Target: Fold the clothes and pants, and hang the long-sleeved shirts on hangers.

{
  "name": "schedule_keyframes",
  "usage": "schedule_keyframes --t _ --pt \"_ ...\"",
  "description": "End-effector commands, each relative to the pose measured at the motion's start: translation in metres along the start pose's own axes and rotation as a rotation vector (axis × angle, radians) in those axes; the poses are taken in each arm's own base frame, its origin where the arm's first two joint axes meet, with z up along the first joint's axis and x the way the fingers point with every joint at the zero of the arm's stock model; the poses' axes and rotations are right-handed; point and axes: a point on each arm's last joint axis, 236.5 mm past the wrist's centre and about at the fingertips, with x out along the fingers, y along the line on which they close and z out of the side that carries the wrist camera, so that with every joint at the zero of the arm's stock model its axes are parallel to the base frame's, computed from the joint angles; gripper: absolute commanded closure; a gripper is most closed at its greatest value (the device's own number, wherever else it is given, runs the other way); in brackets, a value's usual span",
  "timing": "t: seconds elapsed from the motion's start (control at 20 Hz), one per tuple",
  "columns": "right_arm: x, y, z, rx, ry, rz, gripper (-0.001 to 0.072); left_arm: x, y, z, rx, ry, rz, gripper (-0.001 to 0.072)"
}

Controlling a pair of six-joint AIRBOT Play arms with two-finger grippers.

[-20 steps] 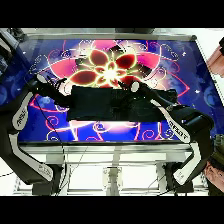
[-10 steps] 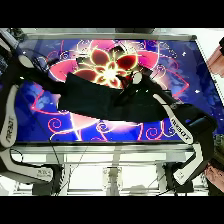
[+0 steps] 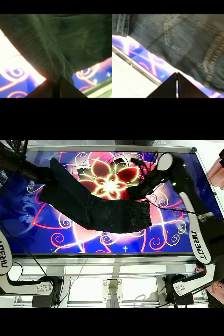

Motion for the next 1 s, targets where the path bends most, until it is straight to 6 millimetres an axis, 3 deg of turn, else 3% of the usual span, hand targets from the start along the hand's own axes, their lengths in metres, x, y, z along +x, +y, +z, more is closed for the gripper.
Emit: schedule_keyframes --t 0.0,0.2,0.45,0.65,0.8,0.95 --pt "-0.025 -0.019 -0.004 0.026 -0.02 -0.041 0.0681 0.026 -0.054 0.001 0.089 0.063 -0.065 0.0685" --pt "-0.027 -0.025 -0.007 0.031 -0.011 -0.053 0.0681 0.1 -0.11 -0.009 0.176 0.193 -0.144 0.0685" --pt "-0.028 -0.031 -0.008 0.015 -0.007 -0.077 0.0681 0.181 -0.154 -0.017 0.236 0.254 -0.192 0.0685" --pt "-0.03 -0.048 -0.01 0.017 0.002 -0.148 0.0681 0.21 -0.199 -0.015 0.235 0.226 -0.304 0.0684" --pt "-0.034 -0.07 -0.014 0.027 0.013 -0.241 0.0681 0.217 -0.235 0.0 0.195 0.147 -0.416 0.0684" --pt "-0.039 -0.086 -0.016 0.041 0.021 -0.314 0.0681 0.221 -0.257 0.005 0.158 0.12 -0.497 0.0684"
